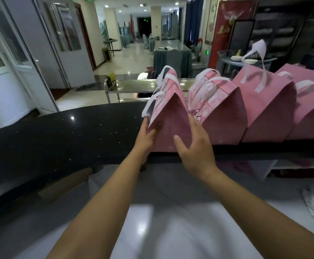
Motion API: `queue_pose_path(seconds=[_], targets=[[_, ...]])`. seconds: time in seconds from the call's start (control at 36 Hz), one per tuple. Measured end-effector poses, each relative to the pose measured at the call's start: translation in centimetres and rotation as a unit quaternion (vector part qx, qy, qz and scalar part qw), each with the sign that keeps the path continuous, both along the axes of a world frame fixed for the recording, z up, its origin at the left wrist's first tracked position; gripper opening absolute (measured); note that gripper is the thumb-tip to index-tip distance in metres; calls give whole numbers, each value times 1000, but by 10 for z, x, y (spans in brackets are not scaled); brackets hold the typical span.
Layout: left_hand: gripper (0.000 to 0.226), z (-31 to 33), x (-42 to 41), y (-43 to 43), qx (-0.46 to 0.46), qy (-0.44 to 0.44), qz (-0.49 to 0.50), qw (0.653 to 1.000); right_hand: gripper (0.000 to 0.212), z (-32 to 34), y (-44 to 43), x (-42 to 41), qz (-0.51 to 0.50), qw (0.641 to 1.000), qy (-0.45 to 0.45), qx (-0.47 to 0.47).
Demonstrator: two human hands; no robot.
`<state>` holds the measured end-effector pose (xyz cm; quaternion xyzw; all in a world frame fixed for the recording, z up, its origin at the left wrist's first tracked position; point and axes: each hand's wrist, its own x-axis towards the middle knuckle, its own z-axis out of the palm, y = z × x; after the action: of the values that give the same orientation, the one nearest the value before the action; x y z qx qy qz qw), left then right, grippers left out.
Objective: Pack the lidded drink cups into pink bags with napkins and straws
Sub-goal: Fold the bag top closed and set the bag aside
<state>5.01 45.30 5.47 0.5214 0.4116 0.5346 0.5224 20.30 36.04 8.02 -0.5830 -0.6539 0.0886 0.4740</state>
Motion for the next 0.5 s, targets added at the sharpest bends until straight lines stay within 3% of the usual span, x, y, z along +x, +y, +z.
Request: queue_pose_path(seconds=[0.17, 0.36, 0.5], targets=[[50, 5, 10, 18, -11, 1, -27, 1000, 84, -1, 16, 8, -57, 980, -182, -64], [52, 8, 13, 34, -14, 4, -43, 999, 78, -1, 29, 24, -73, 956, -268, -96], [76, -2, 4, 38, -9, 31, -52, 998, 75, -7, 25, 33, -70, 955, -280, -70]])
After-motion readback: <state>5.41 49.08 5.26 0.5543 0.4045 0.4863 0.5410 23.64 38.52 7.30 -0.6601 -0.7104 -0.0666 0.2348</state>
